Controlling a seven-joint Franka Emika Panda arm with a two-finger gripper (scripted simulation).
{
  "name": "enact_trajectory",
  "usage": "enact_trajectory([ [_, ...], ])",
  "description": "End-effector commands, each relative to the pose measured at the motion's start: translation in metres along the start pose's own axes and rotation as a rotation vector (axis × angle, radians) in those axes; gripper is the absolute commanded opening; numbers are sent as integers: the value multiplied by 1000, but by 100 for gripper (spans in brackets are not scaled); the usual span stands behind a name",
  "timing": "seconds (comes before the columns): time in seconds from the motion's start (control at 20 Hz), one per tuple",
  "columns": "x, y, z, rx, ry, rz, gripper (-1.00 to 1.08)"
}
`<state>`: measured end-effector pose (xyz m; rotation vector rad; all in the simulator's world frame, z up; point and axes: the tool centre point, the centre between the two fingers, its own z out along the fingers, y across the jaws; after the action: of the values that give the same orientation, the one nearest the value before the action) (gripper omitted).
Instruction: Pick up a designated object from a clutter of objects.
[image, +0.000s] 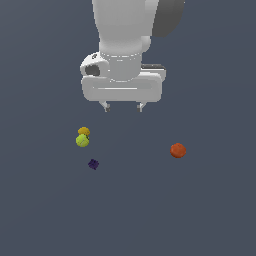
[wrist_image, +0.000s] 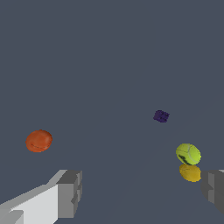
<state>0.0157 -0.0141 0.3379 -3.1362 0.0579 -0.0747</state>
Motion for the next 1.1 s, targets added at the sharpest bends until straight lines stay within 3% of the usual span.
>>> enact_trajectory([
  [0.0, 0, 0, 0, 0, 0, 0, 100],
  [0.55, 5, -21, -20, 33, 47, 0, 100],
  [1.05, 16, -6, 7, 34, 35, 40, 100],
])
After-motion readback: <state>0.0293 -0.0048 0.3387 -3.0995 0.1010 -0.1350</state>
